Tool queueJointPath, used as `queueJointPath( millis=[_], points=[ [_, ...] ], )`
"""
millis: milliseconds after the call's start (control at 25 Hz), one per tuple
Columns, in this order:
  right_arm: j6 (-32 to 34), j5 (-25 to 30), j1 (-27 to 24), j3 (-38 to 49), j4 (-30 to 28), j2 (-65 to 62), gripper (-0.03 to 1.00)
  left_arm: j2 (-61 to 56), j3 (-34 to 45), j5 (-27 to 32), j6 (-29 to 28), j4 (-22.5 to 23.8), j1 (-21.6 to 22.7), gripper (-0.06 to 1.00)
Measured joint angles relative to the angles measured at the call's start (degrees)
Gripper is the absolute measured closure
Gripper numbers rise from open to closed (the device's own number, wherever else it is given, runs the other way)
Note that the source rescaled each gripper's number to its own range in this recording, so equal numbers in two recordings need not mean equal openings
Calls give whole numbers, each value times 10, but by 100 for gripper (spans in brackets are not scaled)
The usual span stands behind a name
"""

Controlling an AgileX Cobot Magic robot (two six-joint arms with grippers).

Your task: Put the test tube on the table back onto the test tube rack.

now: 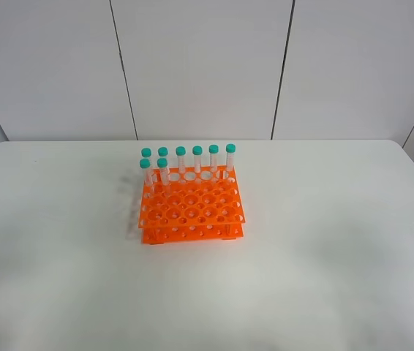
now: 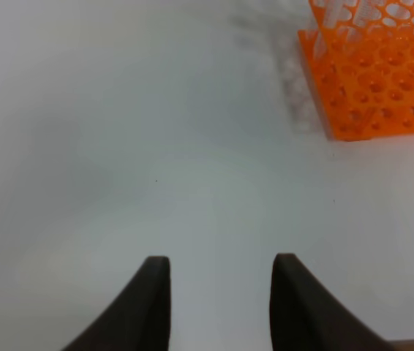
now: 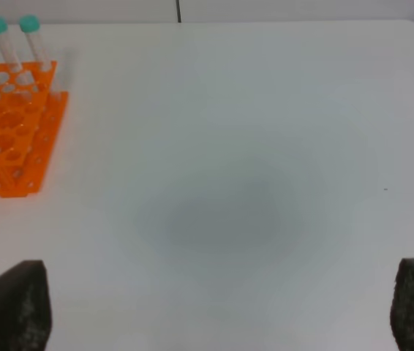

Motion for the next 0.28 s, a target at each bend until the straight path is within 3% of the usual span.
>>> queueJointPath(
  millis=[280],
  points=[
    [0,0,0,0,0,0,-3,0,0,0,0,0,0,80]
  ],
)
